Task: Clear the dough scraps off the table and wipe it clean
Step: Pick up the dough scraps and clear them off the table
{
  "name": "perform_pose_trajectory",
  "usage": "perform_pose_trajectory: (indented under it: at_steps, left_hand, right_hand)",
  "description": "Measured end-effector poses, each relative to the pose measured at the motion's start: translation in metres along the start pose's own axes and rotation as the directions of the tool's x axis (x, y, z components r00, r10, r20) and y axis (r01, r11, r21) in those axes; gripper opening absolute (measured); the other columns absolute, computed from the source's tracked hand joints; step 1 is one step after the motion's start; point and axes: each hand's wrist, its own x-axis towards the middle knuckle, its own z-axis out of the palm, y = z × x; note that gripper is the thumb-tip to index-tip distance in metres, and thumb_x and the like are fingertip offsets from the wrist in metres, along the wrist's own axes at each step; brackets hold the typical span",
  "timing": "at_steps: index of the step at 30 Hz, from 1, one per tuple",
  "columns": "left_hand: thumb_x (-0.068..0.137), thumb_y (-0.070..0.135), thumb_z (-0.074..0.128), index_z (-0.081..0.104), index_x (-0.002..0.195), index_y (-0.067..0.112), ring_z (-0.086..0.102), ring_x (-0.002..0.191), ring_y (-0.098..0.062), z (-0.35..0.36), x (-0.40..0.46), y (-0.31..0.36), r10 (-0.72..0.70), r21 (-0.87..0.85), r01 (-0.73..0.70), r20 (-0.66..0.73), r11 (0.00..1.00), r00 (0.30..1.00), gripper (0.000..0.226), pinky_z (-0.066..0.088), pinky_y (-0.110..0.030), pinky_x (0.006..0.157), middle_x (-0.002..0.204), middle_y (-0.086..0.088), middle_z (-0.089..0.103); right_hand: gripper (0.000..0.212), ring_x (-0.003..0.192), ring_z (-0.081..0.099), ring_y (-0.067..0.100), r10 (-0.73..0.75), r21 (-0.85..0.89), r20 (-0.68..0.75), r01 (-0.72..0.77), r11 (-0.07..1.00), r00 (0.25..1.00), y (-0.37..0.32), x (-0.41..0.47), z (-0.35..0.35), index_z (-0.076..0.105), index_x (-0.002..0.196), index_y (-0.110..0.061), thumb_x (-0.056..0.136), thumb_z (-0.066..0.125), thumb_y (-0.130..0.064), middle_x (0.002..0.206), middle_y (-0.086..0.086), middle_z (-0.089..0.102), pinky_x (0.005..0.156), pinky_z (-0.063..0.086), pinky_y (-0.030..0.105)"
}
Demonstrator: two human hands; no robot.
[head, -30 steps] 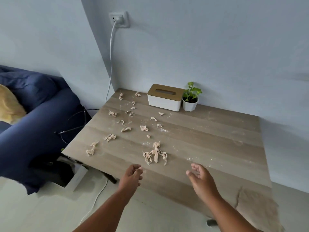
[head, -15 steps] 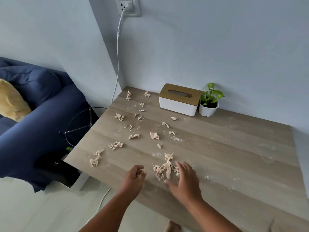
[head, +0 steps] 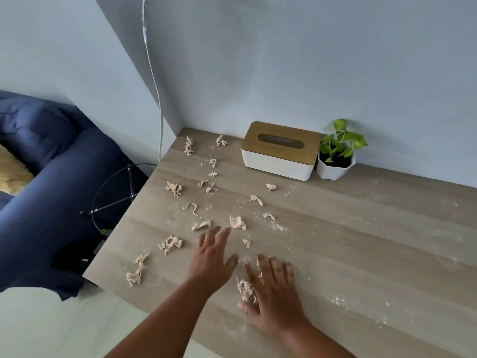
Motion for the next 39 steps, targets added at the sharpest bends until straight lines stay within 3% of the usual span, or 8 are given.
perform_pose_trajectory:
  at_steps: [5,9,15,20,22,27,32,39]
  left_hand:
    - [0.092,0.07,0.051,0.016,0.164,0.027,0.018,0.151,-0.034,0.003,0.033,0.012,0.028,0.124,-0.044,0.128,0.991,0.991,0.091,0.015,-0.044,0.125,0.166,-0.012,0.018]
    - [0.091,0.059,0.062,0.033,0.158,0.028,0.032,0.141,-0.032,0.01,0.047,0.02,0.062,0.096,-0.075,0.131,0.993,0.989,0.08,0.029,-0.04,0.119,0.161,-0.006,0.028]
    - [0.1,0.022,0.058,0.068,0.118,0.022,0.049,0.113,-0.024,0.013,0.051,0.015,0.198,-0.029,-0.196,0.166,0.98,0.966,0.021,0.05,-0.04,0.095,0.121,0.0,0.052]
    - [0.103,0.012,0.046,0.064,0.12,0.017,0.052,0.115,-0.024,0.003,0.06,0.007,0.306,-0.024,-0.311,0.261,0.95,0.915,0.025,0.042,-0.031,0.102,0.119,-0.006,0.054]
    - [0.104,0.012,0.044,0.062,0.121,0.014,0.054,0.116,-0.026,-0.006,0.064,0.003,0.32,-0.016,-0.33,0.293,0.944,0.901,0.025,0.042,-0.033,0.103,0.12,-0.009,0.053]
    - [0.103,0.01,0.042,0.058,0.124,0.012,0.058,0.112,-0.029,-0.027,0.07,-0.011,0.361,-0.031,-0.372,0.33,0.928,0.872,0.025,0.044,-0.039,0.097,0.122,-0.01,0.054]
    - [0.099,0.015,0.047,0.056,0.101,0.012,0.061,0.093,-0.034,-0.042,0.083,-0.022,0.37,-0.139,-0.344,0.307,0.929,0.877,0.01,0.047,-0.039,0.082,0.101,-0.012,0.06]
    - [0.094,0.022,0.046,0.048,0.085,0.016,0.057,0.081,-0.033,-0.057,0.096,-0.034,0.473,-0.162,-0.445,0.312,0.881,0.824,0.011,0.045,-0.039,0.071,0.086,-0.011,0.061]
  right_hand:
    - [0.051,0.1,0.064,0.034,-0.095,-0.075,-0.062,0.09,0.993,0.994,0.009,0.002,0.002,0.065,0.126,-0.025,0.085,0.063,-0.055,0.128,0.01,0.064,0.085,0.05,0.049]
    - [0.02,0.082,0.058,0.029,-0.087,-0.076,-0.123,0.078,0.994,0.989,0.014,-0.002,0.003,0.064,0.104,-0.024,0.087,0.065,-0.035,0.102,0.003,0.063,0.069,0.049,0.042]
    - [0.027,0.071,0.06,0.023,-0.017,-0.06,-0.074,0.013,0.998,0.997,0.013,-0.003,-0.007,0.059,0.101,-0.028,0.074,0.059,-0.023,0.09,-0.001,0.061,0.052,0.051,0.034]
    - [0.029,0.055,0.061,0.016,0.17,-0.098,0.071,-0.163,0.982,0.983,0.002,0.005,-0.026,0.07,0.095,-0.03,0.066,0.071,-0.028,0.079,-0.006,0.062,0.034,0.042,0.028]
    - [0.027,0.051,0.062,0.016,0.279,-0.071,0.099,-0.273,0.959,0.955,-0.003,0.006,-0.034,0.067,0.092,-0.029,0.067,0.079,-0.035,0.075,-0.007,0.063,0.034,0.043,0.029]
    - [0.031,0.085,0.07,0.023,0.55,-0.02,0.12,-0.551,0.834,0.827,-0.004,0.006,-0.041,0.059,0.108,-0.029,0.095,0.036,-0.045,0.096,-0.003,0.071,0.068,0.05,0.033]
    - [0.051,0.085,0.07,0.02,0.662,-0.001,0.065,-0.664,0.748,0.746,-0.009,0.013,-0.05,0.062,0.094,-0.026,0.098,0.028,-0.064,0.087,-0.001,0.071,0.068,0.048,0.032]
    - [0.013,0.08,0.065,0.027,0.805,0.154,0.096,-0.808,0.569,0.586,-0.013,0.032,-0.061,0.047,0.098,-0.022,0.103,0.04,-0.031,0.083,-0.001,0.064,0.063,0.038,0.033]
